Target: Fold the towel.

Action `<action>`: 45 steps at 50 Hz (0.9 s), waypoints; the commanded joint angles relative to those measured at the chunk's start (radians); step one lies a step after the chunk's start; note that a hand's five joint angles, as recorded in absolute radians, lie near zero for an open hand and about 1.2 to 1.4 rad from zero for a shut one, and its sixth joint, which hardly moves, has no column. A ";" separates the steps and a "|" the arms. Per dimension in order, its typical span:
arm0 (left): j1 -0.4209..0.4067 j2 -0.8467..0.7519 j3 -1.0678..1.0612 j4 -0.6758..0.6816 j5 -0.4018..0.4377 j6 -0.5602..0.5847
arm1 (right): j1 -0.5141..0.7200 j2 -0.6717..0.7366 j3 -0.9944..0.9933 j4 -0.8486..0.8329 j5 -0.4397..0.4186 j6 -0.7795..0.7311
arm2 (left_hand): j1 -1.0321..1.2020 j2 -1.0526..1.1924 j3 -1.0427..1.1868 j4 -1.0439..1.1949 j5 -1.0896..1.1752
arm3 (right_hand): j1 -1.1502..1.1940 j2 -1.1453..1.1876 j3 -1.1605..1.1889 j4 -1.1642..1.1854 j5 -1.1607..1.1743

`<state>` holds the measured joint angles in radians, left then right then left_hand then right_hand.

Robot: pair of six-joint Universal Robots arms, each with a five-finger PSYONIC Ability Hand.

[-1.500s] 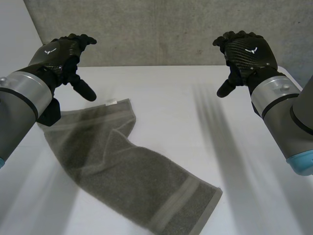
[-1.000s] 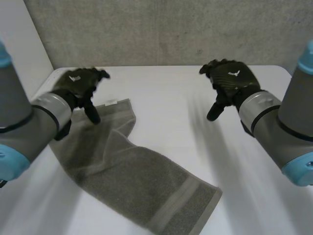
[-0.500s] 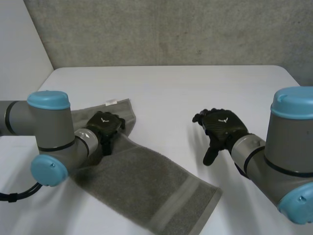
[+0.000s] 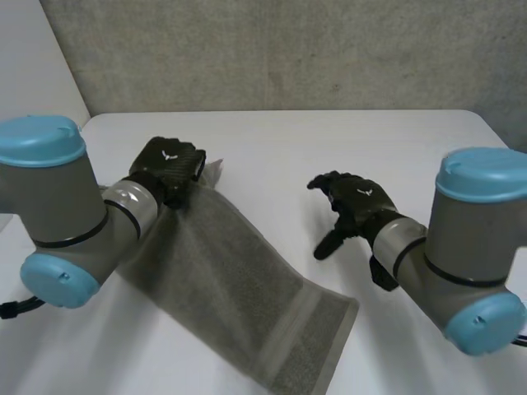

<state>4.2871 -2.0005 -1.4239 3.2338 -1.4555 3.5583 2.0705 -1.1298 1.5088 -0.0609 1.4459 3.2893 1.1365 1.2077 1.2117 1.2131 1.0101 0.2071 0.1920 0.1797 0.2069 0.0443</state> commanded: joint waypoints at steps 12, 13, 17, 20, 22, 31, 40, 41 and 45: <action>-0.032 0.127 -0.118 0.006 -0.071 0.002 | 0.103 0.409 -0.403 0.107 -0.191 0.299 | 0.260 0.189 0.185 0.183 0.212 | -0.033 -0.017 -0.005 -0.032 -0.044; -0.032 0.127 -0.118 0.006 -0.071 0.002 | 0.103 0.409 -0.403 0.107 -0.191 0.299 | 0.260 0.189 0.185 0.183 0.212 | -0.033 -0.017 -0.005 -0.032 -0.044; -0.029 0.126 -0.112 0.009 -0.069 0.001 | 0.115 0.430 -0.435 0.171 -0.220 0.311 | 0.260 0.189 0.185 0.183 0.212 | 0.150 0.165 0.177 0.150 0.138; -0.024 0.118 -0.099 0.014 -0.069 -0.001 | 0.115 0.430 -0.440 0.184 -0.237 0.312 | 0.260 0.189 0.185 0.183 0.212 | 0.729 0.744 0.756 0.729 0.717; -0.024 0.112 -0.090 0.023 -0.068 -0.001 | 0.115 0.427 -0.446 0.185 -0.228 0.308 | 0.260 0.189 0.185 0.183 0.212 | 1.185 1.200 1.212 1.185 1.173; -0.026 0.013 0.110 0.176 -0.077 -0.007 | 0.080 0.254 -0.625 0.145 0.016 0.022 | 0.260 0.189 0.185 0.183 0.212 | 1.189 1.204 1.217 1.189 1.177; -0.052 0.025 0.411 0.348 -0.237 -0.118 | 0.066 0.018 -0.631 -0.221 0.111 -0.304 | 0.260 0.189 0.185 0.183 0.212 | 1.189 1.204 1.217 1.189 1.177; -0.059 0.035 0.440 0.371 -0.282 -0.133 | 0.066 -0.025 -0.587 -0.302 0.105 -0.338 | 0.260 0.189 0.185 0.183 0.212 | 1.189 1.204 1.217 1.189 1.177; -0.085 0.089 0.419 0.380 -0.350 -0.139 | 0.076 -0.108 -0.439 -0.407 0.081 -0.462 | 0.260 0.189 0.185 0.183 0.212 | 1.189 1.204 1.217 1.189 1.177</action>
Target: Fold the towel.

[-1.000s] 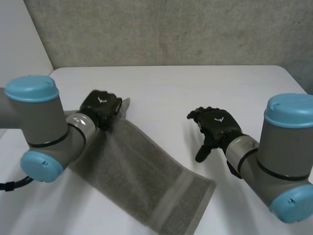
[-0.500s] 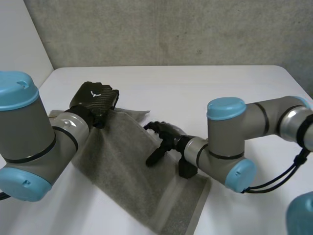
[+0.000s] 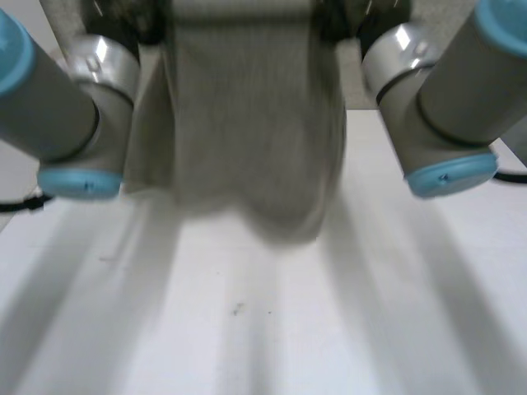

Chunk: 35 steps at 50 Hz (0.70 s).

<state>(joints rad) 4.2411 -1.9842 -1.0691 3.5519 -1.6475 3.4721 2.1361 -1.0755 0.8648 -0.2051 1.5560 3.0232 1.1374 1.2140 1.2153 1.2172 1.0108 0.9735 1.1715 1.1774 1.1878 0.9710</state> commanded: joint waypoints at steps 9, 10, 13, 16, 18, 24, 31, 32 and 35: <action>-0.102 0.113 -0.281 0.053 -0.150 -0.047 | 0.036 -0.170 0.388 -0.178 -0.056 -0.334 | 0.259 0.182 0.181 0.179 0.211 | 0.423 0.225 0.219 0.208 0.251; -0.115 0.122 -0.355 0.054 -0.149 -0.045 | 0.036 -0.161 0.425 -0.142 -0.054 -0.342 | 0.259 0.182 0.181 0.179 0.211 | 0.423 0.225 0.219 0.208 0.251; -0.139 0.117 -0.503 0.059 -0.149 -0.035 | 0.036 -0.115 0.491 -0.070 -0.042 -0.346 | 0.259 0.182 0.181 0.179 0.211 | 0.423 0.225 0.219 0.208 0.251; -0.168 0.098 -0.602 0.058 -0.149 -0.025 | 0.031 -0.087 0.558 -0.022 -0.022 -0.346 | 0.259 0.182 0.181 0.179 0.211 | 0.423 0.225 0.219 0.208 0.251; -0.180 0.078 -0.638 0.056 -0.149 -0.024 | 0.028 -0.081 0.595 -0.010 -0.011 -0.349 | 0.259 0.182 0.181 0.179 0.211 | 0.423 0.225 0.219 0.208 0.251; -0.191 0.045 -0.718 0.027 -0.155 -0.034 | 0.022 -0.089 0.709 -0.014 -0.004 -0.351 | 0.259 0.182 0.181 0.179 0.211 | 0.423 0.225 0.219 0.208 0.251; -0.234 0.056 -0.738 -0.051 -0.153 -0.041 | 0.019 -0.096 0.770 -0.008 -0.008 -0.351 | 0.259 0.182 0.181 0.179 0.211 | 0.423 0.225 0.219 0.208 0.251; -0.254 0.057 -0.735 -0.070 -0.152 -0.042 | 0.019 -0.104 0.786 -0.008 -0.008 -0.351 | 0.259 0.182 0.181 0.179 0.211 | 0.423 0.225 0.219 0.208 0.251; -0.277 0.064 -0.727 -0.093 -0.150 -0.042 | 0.012 -0.132 0.821 -0.007 -0.010 -0.351 | 0.259 0.182 0.181 0.179 0.211 | 0.423 0.225 0.219 0.208 0.251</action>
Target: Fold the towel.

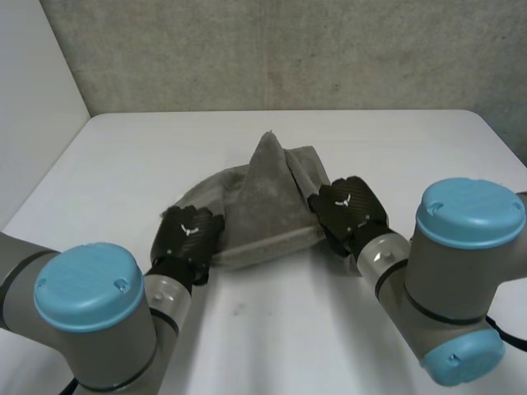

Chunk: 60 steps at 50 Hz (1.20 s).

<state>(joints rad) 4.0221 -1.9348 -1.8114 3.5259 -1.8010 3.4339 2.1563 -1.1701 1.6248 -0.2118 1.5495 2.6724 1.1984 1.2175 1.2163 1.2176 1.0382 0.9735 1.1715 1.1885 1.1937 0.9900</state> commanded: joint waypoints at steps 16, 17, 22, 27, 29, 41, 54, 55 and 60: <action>0.104 0.066 0.089 -0.088 0.049 0.007 | -0.125 -0.184 0.196 -0.047 -0.035 -0.002 | -0.944 -0.963 -0.962 -0.963 -0.958 | 0.423 0.225 0.208 0.203 0.232; 0.104 0.066 0.089 -0.088 0.049 0.007 | -0.131 -0.186 0.194 -0.047 -0.042 -0.002 | -0.944 -0.963 -0.962 -0.963 -0.958 | 0.423 0.225 0.208 0.203 0.232; 0.239 0.030 0.138 -0.146 0.271 0.005 | -0.153 -0.183 0.187 -0.049 -0.043 0.006 | -0.920 -0.939 -0.938 -0.939 -0.935 | 0.423 0.225 0.208 0.203 0.232; 0.301 -0.030 0.167 -0.179 0.423 0.004 | -0.176 -0.175 0.185 -0.049 -0.046 0.009 | -0.891 -0.910 -0.909 -0.910 -0.905 | 0.423 0.225 0.208 0.203 0.232; 0.313 -0.051 0.179 -0.183 0.451 -0.001 | -0.176 -0.169 0.184 -0.047 -0.046 0.011 | -0.873 -0.893 -0.891 -0.893 -0.888 | 0.423 0.225 0.208 0.203 0.232; 0.322 -0.173 0.192 -0.205 0.476 -0.008 | -0.197 -0.100 0.141 -0.038 -0.032 0.063 | -0.736 -0.755 -0.754 -0.755 -0.750 | 0.423 0.225 0.208 0.203 0.232; 0.276 -0.237 0.250 -0.200 0.477 -0.059 | -0.213 -0.089 0.115 -0.012 -0.032 0.141 | -0.562 -0.581 -0.580 -0.581 -0.577 | 0.423 0.225 0.208 0.203 0.232; 0.269 -0.242 0.260 -0.200 0.477 -0.076 | -0.213 -0.086 0.116 -0.012 -0.032 0.141 | -0.553 -0.572 -0.571 -0.573 -0.568 | 0.423 0.225 0.208 0.203 0.232; 0.244 -0.262 0.291 -0.200 0.477 -0.113 | -0.213 -0.075 0.115 -0.012 -0.032 0.141 | -0.536 -0.555 -0.554 -0.555 -0.550 | 0.423 0.225 0.208 0.203 0.232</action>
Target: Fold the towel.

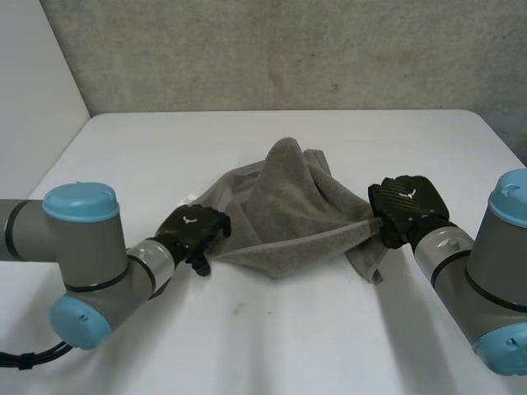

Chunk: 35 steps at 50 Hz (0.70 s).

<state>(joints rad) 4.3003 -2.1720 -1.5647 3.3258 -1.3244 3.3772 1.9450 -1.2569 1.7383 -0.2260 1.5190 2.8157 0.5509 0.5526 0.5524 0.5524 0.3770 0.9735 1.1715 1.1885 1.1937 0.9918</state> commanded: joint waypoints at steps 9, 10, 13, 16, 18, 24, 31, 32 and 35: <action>-0.071 -0.063 0.084 0.000 -0.001 -0.058 | 0.003 0.014 0.001 0.002 -0.002 -0.002 | 0.153 0.151 0.151 0.151 0.152 | 0.423 0.225 0.208 0.203 0.230; -0.076 -0.074 0.092 0.000 -0.001 -0.058 | 0.003 0.014 0.001 0.002 -0.002 -0.004 | 0.156 0.154 0.154 0.154 0.155 | 0.423 0.225 0.208 0.203 0.230; -0.082 -0.094 0.107 -0.002 -0.003 -0.059 | 0.003 0.014 0.000 0.002 -0.002 -0.004 | 0.156 0.154 0.154 0.154 0.155 | 0.423 0.225 0.208 0.203 0.230; -0.090 -0.111 0.124 -0.002 -0.003 -0.059 | 0.003 0.014 0.000 0.002 -0.002 -0.004 | 0.156 0.154 0.154 0.154 0.155 | 0.423 0.225 0.208 0.203 0.230; -0.093 -0.112 0.127 -0.002 -0.003 -0.059 | 0.002 0.014 -0.002 0.001 -0.002 -0.004 | 0.156 0.154 0.154 0.154 0.155 | 0.423 0.225 0.208 0.203 0.230; -0.106 -0.115 0.150 0.003 -0.004 -0.059 | 0.002 0.021 -0.005 0.001 -0.002 -0.002 | 0.226 0.224 0.224 0.224 0.225 | 0.423 0.225 0.208 0.203 0.230; -0.113 -0.129 0.180 0.005 -0.006 -0.070 | 0.002 0.030 -0.005 0.002 -0.002 -0.002 | 0.473 0.471 0.471 0.471 0.472 | 0.423 0.225 0.208 0.203 0.230; -0.113 -0.134 0.189 0.005 -0.006 -0.068 | 0.002 0.030 -0.005 0.002 -0.002 -0.002 | 0.583 0.582 0.582 0.582 0.583 | 0.423 0.225 0.208 0.203 0.230; -0.111 -0.135 0.199 0.006 -0.015 -0.065 | 0.000 0.027 -0.009 0.002 0.001 -0.002 | 0.844 0.843 0.843 0.843 0.844 | 0.423 0.225 0.208 0.203 0.230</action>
<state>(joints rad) 4.1882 -2.2991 -1.3889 3.3302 -1.3295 3.3107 1.9465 -1.2291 1.7332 -0.2247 1.5172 2.8133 0.9056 0.9143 0.9134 0.9146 0.7377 0.9735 1.1715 1.1884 1.1937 0.9939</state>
